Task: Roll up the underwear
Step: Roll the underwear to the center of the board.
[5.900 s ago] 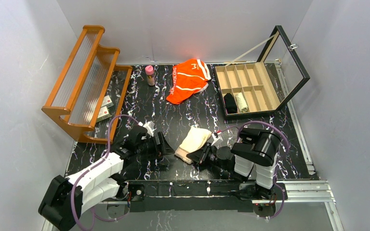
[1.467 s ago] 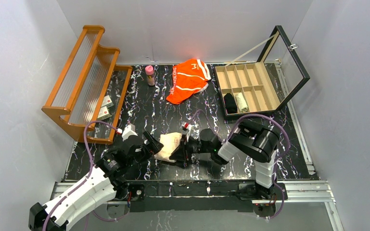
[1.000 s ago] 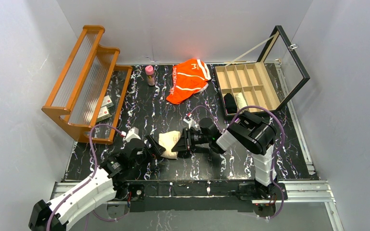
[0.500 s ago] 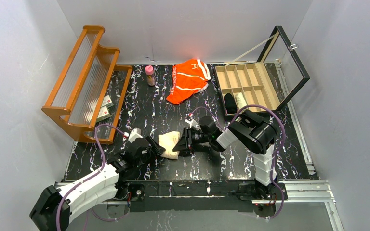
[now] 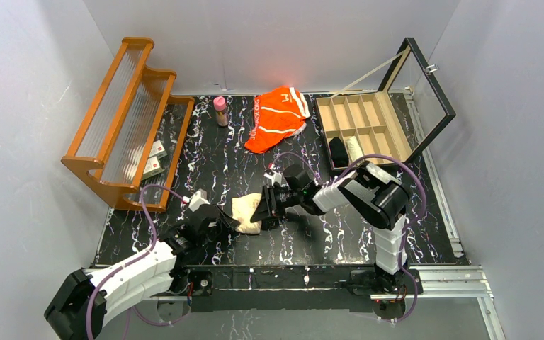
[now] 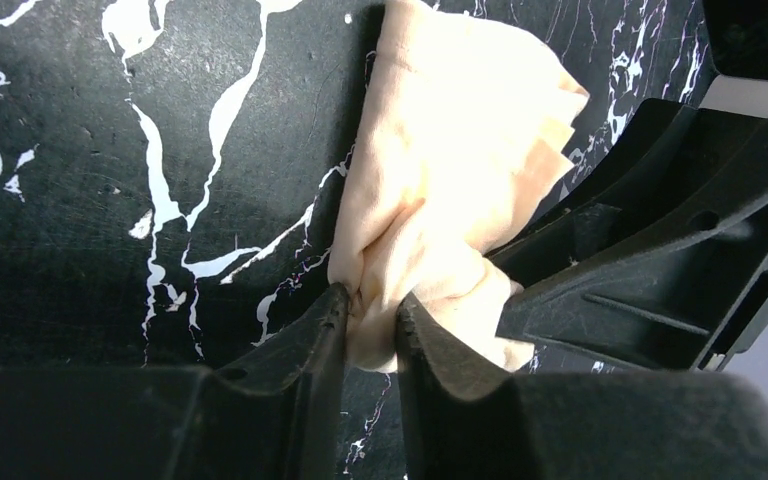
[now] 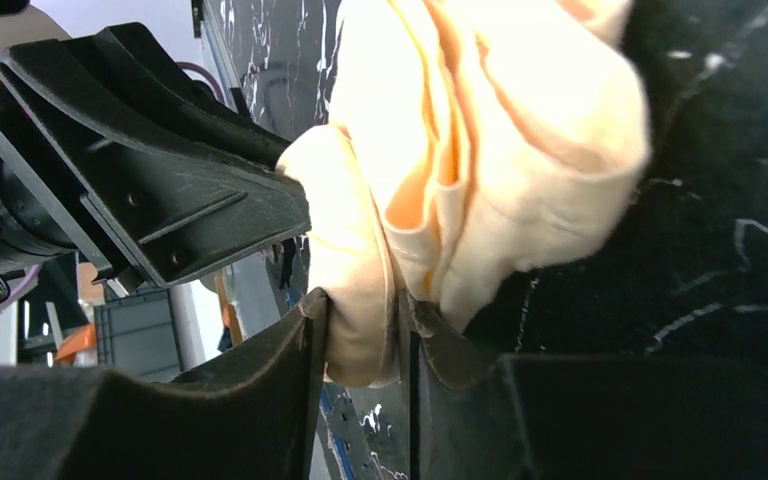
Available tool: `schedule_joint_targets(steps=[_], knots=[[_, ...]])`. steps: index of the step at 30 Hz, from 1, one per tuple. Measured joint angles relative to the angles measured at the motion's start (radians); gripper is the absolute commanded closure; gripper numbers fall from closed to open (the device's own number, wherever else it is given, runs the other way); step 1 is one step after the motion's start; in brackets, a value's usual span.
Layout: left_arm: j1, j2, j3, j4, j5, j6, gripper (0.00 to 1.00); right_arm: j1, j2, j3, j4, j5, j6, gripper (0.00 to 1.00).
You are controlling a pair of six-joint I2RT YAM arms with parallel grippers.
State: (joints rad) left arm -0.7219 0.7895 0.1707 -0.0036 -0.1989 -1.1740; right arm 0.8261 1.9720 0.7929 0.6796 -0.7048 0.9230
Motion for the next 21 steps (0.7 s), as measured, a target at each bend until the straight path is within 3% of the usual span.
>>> schedule_joint_targets(steps=[5,8,14,21], knots=[[0.000,0.002,0.002,-0.005,-0.003,-0.004,0.82,0.015,-0.039,0.028,-0.090,0.023,-0.080,0.32],[0.000,0.000,0.007,-0.020,-0.006,-0.011,0.82,0.025,-0.117,0.027,-0.183,0.101,-0.180,0.24],[0.000,-0.011,0.015,-0.056,-0.012,-0.027,0.82,0.029,-0.331,-0.032,-0.261,0.309,-0.448,0.22],[0.000,0.019,0.063,-0.123,-0.019,-0.032,0.82,0.219,-0.518,-0.274,0.008,0.461,-0.966,0.27]])
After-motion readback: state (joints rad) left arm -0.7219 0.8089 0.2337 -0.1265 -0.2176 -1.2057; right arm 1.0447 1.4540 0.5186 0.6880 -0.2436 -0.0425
